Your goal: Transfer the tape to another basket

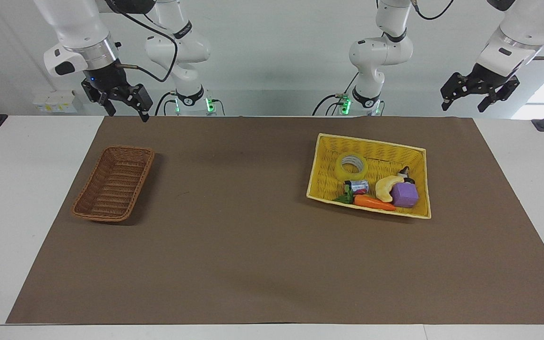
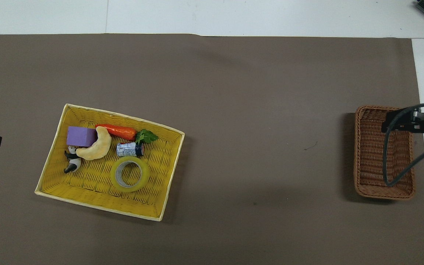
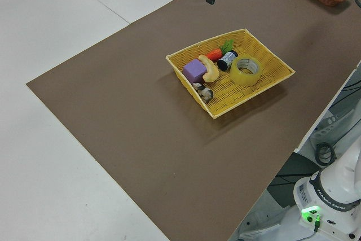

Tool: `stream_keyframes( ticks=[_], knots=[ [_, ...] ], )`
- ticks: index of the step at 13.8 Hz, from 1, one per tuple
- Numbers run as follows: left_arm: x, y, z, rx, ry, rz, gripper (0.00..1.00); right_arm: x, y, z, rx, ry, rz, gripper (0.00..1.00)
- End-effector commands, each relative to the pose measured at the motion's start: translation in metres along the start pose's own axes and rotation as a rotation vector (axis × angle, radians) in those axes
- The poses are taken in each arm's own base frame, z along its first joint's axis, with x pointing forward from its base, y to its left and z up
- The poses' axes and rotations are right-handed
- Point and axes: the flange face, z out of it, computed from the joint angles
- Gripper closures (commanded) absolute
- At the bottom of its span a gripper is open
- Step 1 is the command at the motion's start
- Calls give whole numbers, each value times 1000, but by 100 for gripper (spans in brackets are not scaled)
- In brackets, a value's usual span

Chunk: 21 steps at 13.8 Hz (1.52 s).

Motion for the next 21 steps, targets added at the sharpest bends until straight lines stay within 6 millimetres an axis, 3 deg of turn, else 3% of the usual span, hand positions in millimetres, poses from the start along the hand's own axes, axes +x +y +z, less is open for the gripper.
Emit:
stream_keyframes(
  ticks=[1, 5, 10, 12, 16, 21],
  knots=[
    [-4, 5, 1, -9, 18, 8, 0, -2, 2, -2, 20, 0, 13, 0],
    [1, 13, -1, -58, 52, 16, 0, -2, 2, -2, 20, 0, 13, 0],
    [-1, 56, 1, -53, 47, 97, 0, -3, 1, -2, 20, 0, 12, 0],
    [-9, 75, 13, -47, 63, 130, 0, -2, 2, -2, 20, 0, 13, 0],
    [-32, 116, 66, -34, 77, 137, 0, -3, 1, -2, 20, 0, 12, 0],
    [-49, 125, 137, -26, 80, 78, 0, -3, 1, -2, 20, 0, 12, 0]
  ],
)
